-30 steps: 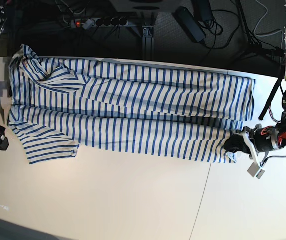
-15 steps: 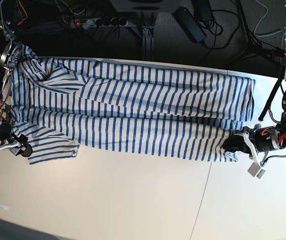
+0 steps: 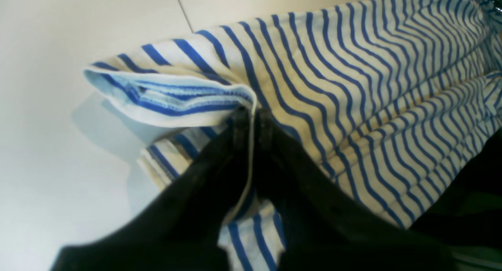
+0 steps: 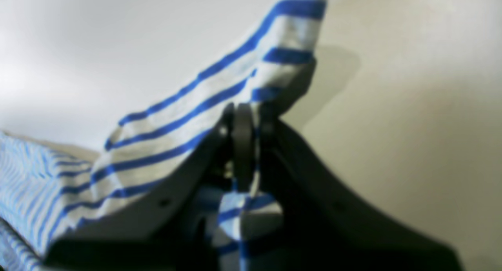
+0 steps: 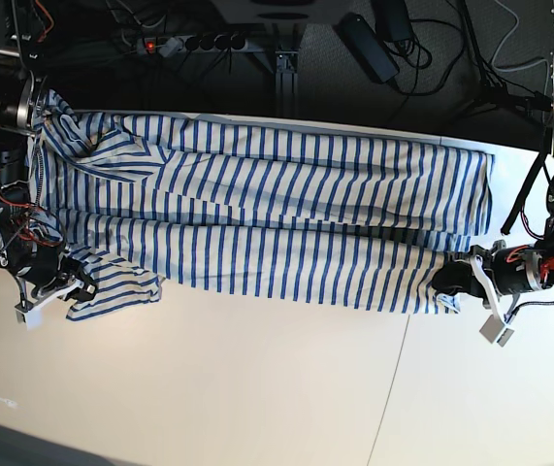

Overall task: Fold the T-shirt properly
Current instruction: 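Lower the hem onto the shirt and release with both grippers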

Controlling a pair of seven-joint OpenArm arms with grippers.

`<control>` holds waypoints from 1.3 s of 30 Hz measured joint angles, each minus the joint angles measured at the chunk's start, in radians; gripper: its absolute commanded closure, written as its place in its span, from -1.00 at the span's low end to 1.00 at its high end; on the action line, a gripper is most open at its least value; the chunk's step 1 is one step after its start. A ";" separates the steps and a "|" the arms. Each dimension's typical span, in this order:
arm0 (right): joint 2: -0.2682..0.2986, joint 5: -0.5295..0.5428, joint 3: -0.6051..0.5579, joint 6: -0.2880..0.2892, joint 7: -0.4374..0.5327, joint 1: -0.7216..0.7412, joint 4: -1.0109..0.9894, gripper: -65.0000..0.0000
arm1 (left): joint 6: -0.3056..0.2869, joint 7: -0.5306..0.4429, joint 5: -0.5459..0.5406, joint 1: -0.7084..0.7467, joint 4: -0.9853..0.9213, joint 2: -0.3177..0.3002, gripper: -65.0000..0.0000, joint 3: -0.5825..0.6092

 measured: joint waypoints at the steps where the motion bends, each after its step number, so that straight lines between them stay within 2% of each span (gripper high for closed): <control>1: 0.001 -0.008 0.000 0.000 -0.007 -0.003 0.020 1.00 | 0.000 0.000 -0.001 0.000 0.000 0.000 1.00 0.000; 5: 0.027 -0.021 -0.008 0.002 -0.115 -0.025 0.136 1.00 | 0.000 0.023 -0.004 0.003 0.029 -0.024 1.00 0.000; 7: 0.050 0.009 -0.011 0.003 -0.172 -0.055 0.214 1.00 | 0.000 0.036 -0.014 0.007 0.074 -0.050 1.00 0.000; 9: 0.087 0.071 -0.012 0.003 -0.183 -0.105 0.315 1.00 | 0.000 0.040 -0.029 0.015 0.135 -0.079 1.00 0.000; 13: 0.152 0.070 -0.008 0.003 -0.204 -0.209 0.525 1.00 | 0.000 0.054 -0.037 0.059 0.233 -0.121 1.00 0.000; 17: 0.182 0.087 -0.002 0.003 -0.227 -0.343 0.689 1.00 | 0.000 0.069 -0.046 0.116 0.303 -0.163 1.00 0.003; 20: 0.202 0.089 0.050 0.003 -0.235 -0.440 0.787 1.00 | 0.000 0.066 -0.051 0.147 0.349 -0.187 1.00 0.003; 26: 0.210 0.145 0.229 0.002 -0.254 -0.608 0.917 1.00 | 0.000 0.075 -0.055 0.192 0.359 -0.210 1.00 0.003; 33: 0.208 0.159 0.329 0.002 -0.264 -0.737 0.964 1.00 | 0.000 0.109 -0.106 0.193 0.359 -0.216 1.00 0.003; 34: 0.208 0.157 0.330 0.002 -0.269 -0.750 0.964 1.00 | 0.000 0.109 -0.106 0.194 0.359 -0.216 0.95 0.003; 35: 0.207 0.141 0.329 0.002 -0.272 -0.762 0.964 1.00 | 0.000 0.109 -0.107 0.194 0.359 -0.216 0.72 0.003; 36: 0.204 0.123 0.329 0.002 -0.271 -0.771 0.964 0.93 | 0.000 0.109 -0.107 0.194 0.360 -0.216 0.48 0.003; 38: 0.201 0.062 0.329 0.002 -0.272 -0.773 0.964 0.17 | 0.000 0.108 -0.100 0.194 0.359 -0.216 0.11 0.003; 39: 0.202 0.042 0.329 0.002 -0.274 -0.772 0.964 -0.14 | 0.000 0.103 -0.102 0.194 0.359 -0.216 0.03 0.003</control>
